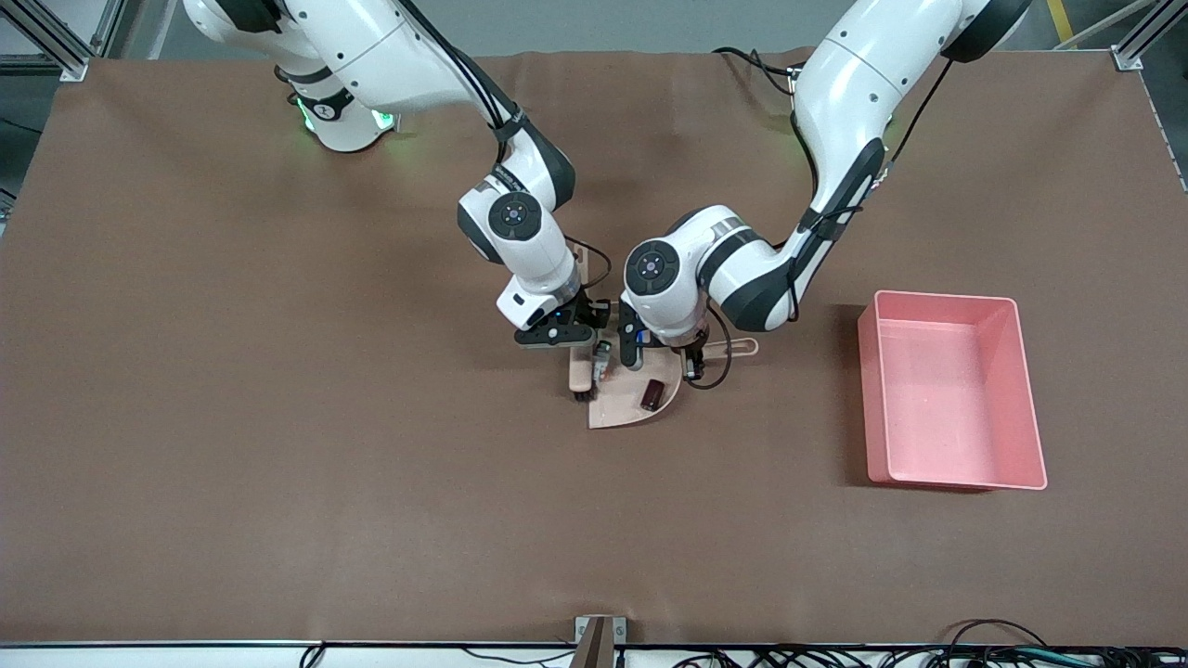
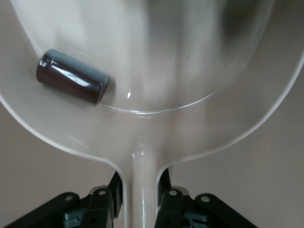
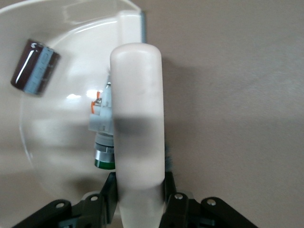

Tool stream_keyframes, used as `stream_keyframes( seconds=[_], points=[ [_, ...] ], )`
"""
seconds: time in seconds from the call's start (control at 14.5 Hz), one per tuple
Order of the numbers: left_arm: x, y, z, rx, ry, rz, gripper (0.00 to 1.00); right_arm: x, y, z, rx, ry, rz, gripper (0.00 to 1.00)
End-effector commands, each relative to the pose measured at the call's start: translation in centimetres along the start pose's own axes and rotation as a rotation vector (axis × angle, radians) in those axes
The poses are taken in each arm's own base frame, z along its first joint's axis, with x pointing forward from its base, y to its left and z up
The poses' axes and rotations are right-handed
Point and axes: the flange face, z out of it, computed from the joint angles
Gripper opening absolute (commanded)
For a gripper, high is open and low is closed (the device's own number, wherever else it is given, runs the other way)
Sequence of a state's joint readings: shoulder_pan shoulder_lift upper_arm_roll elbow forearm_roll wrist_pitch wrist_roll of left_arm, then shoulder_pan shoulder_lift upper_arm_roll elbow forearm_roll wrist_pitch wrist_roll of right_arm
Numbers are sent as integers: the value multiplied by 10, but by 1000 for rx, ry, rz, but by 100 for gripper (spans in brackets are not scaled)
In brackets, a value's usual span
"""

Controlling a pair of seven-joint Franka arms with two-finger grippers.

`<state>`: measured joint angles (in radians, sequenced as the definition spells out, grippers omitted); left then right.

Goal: Clean e-waste and dump in bin
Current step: 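Sweep the switch and capacitor into the dustpan with the right gripper's brush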

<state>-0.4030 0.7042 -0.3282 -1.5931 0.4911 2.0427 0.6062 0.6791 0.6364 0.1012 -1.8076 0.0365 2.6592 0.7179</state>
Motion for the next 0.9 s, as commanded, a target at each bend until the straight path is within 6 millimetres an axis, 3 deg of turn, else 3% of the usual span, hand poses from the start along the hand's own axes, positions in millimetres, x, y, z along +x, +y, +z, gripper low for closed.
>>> stream_keyframes(
  seconds=[0.0, 0.14, 0.28, 0.41, 0.55, 0.83],
  points=[
    [-3, 5, -10, 14, -15, -3, 27, 0, -11, 1, 20, 4, -77, 0],
    [-4, 5, -9, 11, -17, -3, 27, 0, -12, 0, 21, 5, -163, 0],
    [-5, 4, -8, 15, -20, -2, 27, 15, -8, -8, 20, 6, -296, 0],
    [-4, 4, -9, 17, -20, 0, 27, 28, 0, -15, -17, -64, -311, 0],
    [-5, 4, -8, 18, -21, -1, 27, 43, -4, -36, -29, -98, -294, 1],
    [-5, 4, -8, 18, -21, 1, 27, 92, 46, -70, -60, -141, -191, 1]
  ],
)
